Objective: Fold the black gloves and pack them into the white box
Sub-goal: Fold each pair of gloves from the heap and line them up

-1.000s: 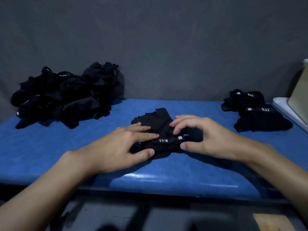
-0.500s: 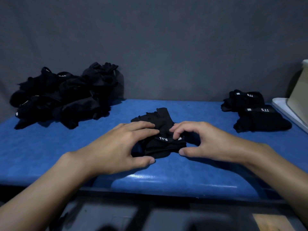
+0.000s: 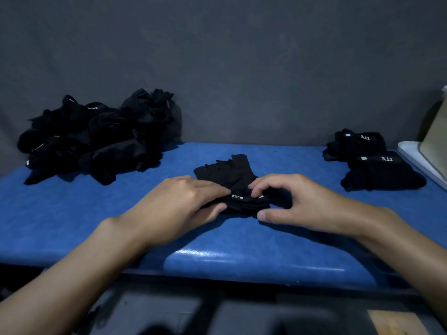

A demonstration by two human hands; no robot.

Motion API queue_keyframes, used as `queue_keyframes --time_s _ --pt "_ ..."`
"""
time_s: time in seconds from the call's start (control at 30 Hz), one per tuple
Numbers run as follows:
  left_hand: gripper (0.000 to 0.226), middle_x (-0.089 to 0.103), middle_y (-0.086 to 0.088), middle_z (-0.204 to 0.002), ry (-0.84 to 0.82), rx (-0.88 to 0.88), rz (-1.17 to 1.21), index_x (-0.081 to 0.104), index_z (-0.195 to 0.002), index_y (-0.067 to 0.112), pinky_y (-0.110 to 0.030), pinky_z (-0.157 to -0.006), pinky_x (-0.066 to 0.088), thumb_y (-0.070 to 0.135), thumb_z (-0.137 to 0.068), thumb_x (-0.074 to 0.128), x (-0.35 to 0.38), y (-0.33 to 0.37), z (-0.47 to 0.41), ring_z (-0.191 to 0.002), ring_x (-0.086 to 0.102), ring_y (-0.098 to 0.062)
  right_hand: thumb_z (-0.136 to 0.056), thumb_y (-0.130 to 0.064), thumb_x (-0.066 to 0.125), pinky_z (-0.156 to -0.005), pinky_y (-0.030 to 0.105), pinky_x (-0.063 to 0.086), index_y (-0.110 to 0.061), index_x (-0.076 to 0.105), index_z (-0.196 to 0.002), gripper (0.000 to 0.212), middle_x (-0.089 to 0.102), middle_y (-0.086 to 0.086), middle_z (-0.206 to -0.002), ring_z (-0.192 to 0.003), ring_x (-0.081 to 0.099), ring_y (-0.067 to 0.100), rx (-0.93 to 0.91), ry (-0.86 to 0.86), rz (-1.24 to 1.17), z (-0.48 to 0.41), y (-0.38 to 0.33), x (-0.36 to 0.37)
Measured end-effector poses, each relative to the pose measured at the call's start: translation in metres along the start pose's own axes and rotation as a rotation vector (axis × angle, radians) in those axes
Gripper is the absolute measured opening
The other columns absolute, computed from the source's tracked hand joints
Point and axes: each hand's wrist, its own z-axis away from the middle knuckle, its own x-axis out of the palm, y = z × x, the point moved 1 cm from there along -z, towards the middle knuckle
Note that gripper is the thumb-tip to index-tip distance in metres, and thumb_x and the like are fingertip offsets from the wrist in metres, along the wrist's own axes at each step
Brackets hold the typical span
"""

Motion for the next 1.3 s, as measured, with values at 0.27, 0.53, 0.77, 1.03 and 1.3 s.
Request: queue_keyframes --time_s 0.27,0.53,0.77,1.03,1.3 --pt "0.03 0.071 0.006 -0.084 0.075 -0.216 0.288 0.062 -0.111 0.035 -0.041 -0.07 0.052 0.052 -0.093 0.046 0.001 0.0 -0.001 -0.076 0.067 -0.017 -0.075 -0.027 0.082 -0.082 0.036 0.048 -0.032 0.059 -0.099 0.033 0.066 -0.011 -0.094 -0.089 0.061 0.011 -0.038 0.111 0.018 -0.001 -0.006 0.004" --pt "0.033 0.073 0.013 -0.093 0.134 -0.308 0.614 0.067 -0.104 0.04 -0.037 -0.08 0.052 0.056 -0.075 0.067 -0.001 0.002 -0.004 -0.085 0.069 -0.014 -0.088 -0.02 0.072 -0.09 0.033 0.051 -0.022 0.065 -0.099 0.013 0.071 -0.008 -0.092 -0.094 0.067 0.008 -0.073 0.192 -0.149 -0.005 -0.003 0.006" --pt "0.018 0.073 0.004 -0.087 0.192 -0.377 0.677 0.069 -0.097 0.025 -0.038 -0.071 0.055 0.036 -0.083 0.068 0.005 0.0 -0.007 -0.076 0.068 -0.022 -0.093 -0.025 0.063 -0.061 0.012 0.045 -0.024 0.058 -0.117 0.025 0.071 0.001 -0.087 -0.077 0.064 0.003 -0.035 0.195 -0.267 -0.007 -0.002 0.009" --pt "0.005 0.075 0.008 -0.085 0.285 -0.547 0.663 0.072 -0.09 0.02 -0.041 -0.08 0.058 0.024 -0.091 0.07 0.015 -0.009 -0.016 -0.085 0.071 -0.006 -0.09 -0.028 0.065 -0.078 0.028 0.048 -0.028 0.042 -0.136 0.052 0.058 -0.012 -0.077 -0.074 0.056 0.008 -0.043 0.288 -0.235 -0.019 0.009 0.015" --pt "0.006 0.071 0.008 -0.087 0.342 -0.657 0.595 0.067 -0.092 0.024 -0.033 -0.05 0.053 0.03 -0.091 0.069 0.022 -0.013 -0.023 -0.055 0.065 -0.011 -0.094 -0.03 0.062 -0.066 0.022 0.044 -0.033 0.05 -0.121 0.03 0.061 0.0 -0.074 -0.064 0.051 0.008 0.013 0.381 -0.187 -0.037 0.015 0.022"
